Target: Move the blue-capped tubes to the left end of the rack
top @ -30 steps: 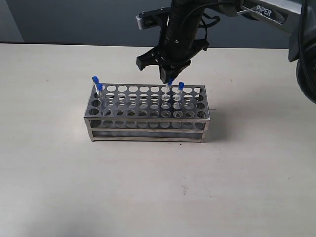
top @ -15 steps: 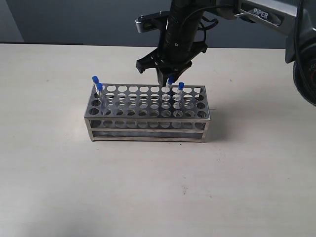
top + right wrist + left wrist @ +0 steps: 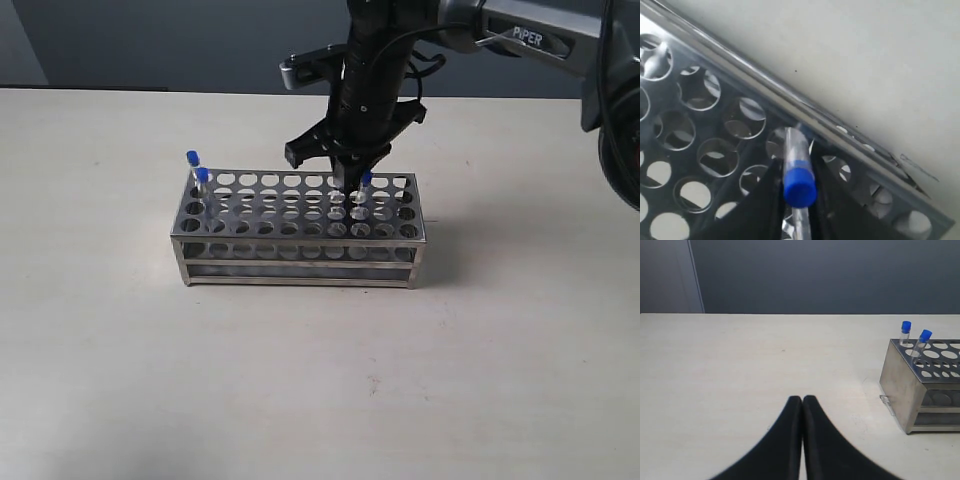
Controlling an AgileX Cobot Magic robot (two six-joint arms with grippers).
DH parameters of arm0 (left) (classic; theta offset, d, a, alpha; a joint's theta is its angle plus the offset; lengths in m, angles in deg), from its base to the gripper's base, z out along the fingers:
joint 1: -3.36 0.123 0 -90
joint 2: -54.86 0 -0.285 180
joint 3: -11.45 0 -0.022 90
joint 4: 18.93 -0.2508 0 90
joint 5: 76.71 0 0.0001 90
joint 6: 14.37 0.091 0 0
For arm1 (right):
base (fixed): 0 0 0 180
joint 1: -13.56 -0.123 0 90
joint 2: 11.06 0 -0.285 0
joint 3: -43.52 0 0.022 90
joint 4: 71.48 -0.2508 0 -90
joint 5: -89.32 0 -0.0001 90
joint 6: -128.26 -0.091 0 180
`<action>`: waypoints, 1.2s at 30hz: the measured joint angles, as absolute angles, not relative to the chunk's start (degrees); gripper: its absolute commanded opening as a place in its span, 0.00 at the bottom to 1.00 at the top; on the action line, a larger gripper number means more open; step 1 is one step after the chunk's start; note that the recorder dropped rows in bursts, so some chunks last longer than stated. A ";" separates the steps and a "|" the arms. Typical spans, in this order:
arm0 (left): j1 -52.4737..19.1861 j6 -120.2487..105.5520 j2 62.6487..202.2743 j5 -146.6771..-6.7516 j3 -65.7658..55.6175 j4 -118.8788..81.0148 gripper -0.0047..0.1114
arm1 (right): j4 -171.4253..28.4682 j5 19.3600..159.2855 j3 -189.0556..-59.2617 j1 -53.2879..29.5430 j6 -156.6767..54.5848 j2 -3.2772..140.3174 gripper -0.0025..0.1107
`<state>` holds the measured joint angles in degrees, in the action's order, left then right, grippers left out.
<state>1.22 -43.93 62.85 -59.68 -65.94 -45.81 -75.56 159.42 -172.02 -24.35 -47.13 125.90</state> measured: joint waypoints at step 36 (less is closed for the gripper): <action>1.22 -43.93 62.85 -59.68 -65.94 -45.81 0.05 | -75.08 159.69 -173.44 -24.35 -45.97 117.94 0.03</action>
<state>1.22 -43.93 62.85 -59.68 -65.94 -45.81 -75.08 159.69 -173.44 -24.35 -45.97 117.94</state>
